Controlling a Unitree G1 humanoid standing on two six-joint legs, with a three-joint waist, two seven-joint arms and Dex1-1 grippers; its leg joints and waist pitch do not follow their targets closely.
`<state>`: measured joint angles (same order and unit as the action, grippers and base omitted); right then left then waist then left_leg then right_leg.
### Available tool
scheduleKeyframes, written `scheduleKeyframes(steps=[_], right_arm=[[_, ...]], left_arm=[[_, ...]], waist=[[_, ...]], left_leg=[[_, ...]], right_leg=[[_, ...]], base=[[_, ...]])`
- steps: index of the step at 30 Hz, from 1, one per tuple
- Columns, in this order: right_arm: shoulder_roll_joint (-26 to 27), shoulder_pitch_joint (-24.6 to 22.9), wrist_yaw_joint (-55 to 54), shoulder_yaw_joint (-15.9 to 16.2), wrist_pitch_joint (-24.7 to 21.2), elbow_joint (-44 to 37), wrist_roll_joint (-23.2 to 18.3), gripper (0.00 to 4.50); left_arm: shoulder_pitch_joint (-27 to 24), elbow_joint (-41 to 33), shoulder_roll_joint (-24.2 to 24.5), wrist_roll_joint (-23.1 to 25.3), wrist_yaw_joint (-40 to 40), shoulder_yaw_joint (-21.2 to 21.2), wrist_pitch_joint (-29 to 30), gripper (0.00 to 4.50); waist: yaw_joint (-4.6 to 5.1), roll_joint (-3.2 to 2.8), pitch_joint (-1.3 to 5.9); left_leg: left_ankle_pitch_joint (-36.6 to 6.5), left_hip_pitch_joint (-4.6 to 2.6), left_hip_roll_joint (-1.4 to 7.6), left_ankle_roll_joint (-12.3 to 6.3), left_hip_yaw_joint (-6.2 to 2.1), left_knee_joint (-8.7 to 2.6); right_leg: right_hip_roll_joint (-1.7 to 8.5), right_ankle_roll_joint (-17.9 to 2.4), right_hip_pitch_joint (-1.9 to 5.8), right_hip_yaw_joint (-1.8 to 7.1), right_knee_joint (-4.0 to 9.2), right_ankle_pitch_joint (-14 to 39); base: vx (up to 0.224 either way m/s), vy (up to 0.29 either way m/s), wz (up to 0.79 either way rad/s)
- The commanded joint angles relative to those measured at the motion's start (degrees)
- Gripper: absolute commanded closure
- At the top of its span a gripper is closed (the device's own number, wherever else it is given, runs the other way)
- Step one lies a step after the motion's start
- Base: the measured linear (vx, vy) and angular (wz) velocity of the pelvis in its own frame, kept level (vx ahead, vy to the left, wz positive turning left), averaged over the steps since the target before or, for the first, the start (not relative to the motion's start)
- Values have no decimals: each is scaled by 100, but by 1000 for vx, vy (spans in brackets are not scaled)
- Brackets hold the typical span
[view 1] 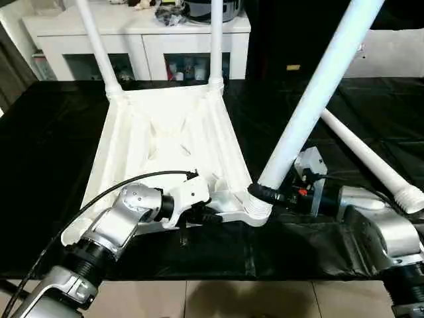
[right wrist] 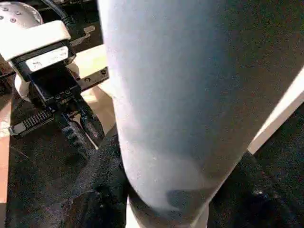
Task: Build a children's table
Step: Insert table leg to table base
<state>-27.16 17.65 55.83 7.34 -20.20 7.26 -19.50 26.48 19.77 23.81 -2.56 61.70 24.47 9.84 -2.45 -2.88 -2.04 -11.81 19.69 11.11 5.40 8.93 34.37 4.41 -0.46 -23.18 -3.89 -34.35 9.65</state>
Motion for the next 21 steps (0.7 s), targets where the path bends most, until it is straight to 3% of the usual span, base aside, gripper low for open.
scheduleKeyframes(steps=[1, 5, 7, 8, 10, 11, 13, 14, 21], right_arm=[[-90, -104, -194, 493, -75, 550, 780, 263], [-101, 139, -50, 719, -38, 804, 949, 263], [-105, 178, -26, 763, -36, 838, 959, 263], [-115, 228, 29, 831, -40, 872, 972, 263], [-118, 337, 141, 970, -35, 964, 1019, 263], [-110, 367, 168, 998, -31, 992, 1033, 263], [-99, 383, 178, 1005, -31, 1012, 1036, 263], [-92, 390, 191, 1009, -24, 1031, 1043, 263], [-61, 338, 115, 969, 38, 1086, 1028, 263]], left_arm=[[-14, -8, 64, 100, 4, -42, -18, 450], [39, 29, 71, 108, 39, -37, -43, 450], [50, 35, 72, 113, 46, -35, -48, 450], [74, 55, 74, 119, 55, -36, -57, 450], [144, 120, 87, 140, 67, -45, -88, 450], [170, 145, 93, 144, 67, -56, -96, 450], [189, 164, 97, 144, 63, -70, -100, 450], [217, 205, 104, 151, 50, -88, -109, 450], [291, 342, 158, 177, 22, -153, -111, 450]], waist=[[4, 17, 229], [75, -7, 207], [102, 11, 204], [109, 56, 206], [119, 36, 212], [132, 75, 212], [135, 50, 209], [143, 71, 208], [157, 73, 205]], left_leg=[[-1813, 60, 98, -226, -20, -482], [-2114, 35, 77, -187, -55, -486], [-2237, 0, 70, -188, -63, -481], [-2232, 14, 78, -207, -62, -489], [-2248, 35, 86, -216, -80, -510], [-2292, 19, 93, -220, -72, -508], [-2313, 18, 96, -217, -75, -514], [-2341, 14, 91, -222, -70, -512], [-2414, 4, 87, -224, -78, -515]], right_leg=[[291, -760, 266, 182, 569, 2771], [303, -532, 244, 142, 637, 3391], [297, -452, 214, 132, 675, 3554], [299, -454, 216, 143, 686, 3518], [300, -481, 232, 136, 660, 3421], [299, -505, 216, 143, 668, 3384], [307, -531, 213, 150, 660, 3368], [301, -517, 207, 147, 671, 3406], [313, -427, 187, 136, 706, 3618]], base=[[0, 0, 0], [0, 0, 0], [0, 0, 0], [0, 0, 0], [0, 0, 0], [0, 0, 0], [0, 0, 0], [0, 0, 0], [0, 0, 0]])
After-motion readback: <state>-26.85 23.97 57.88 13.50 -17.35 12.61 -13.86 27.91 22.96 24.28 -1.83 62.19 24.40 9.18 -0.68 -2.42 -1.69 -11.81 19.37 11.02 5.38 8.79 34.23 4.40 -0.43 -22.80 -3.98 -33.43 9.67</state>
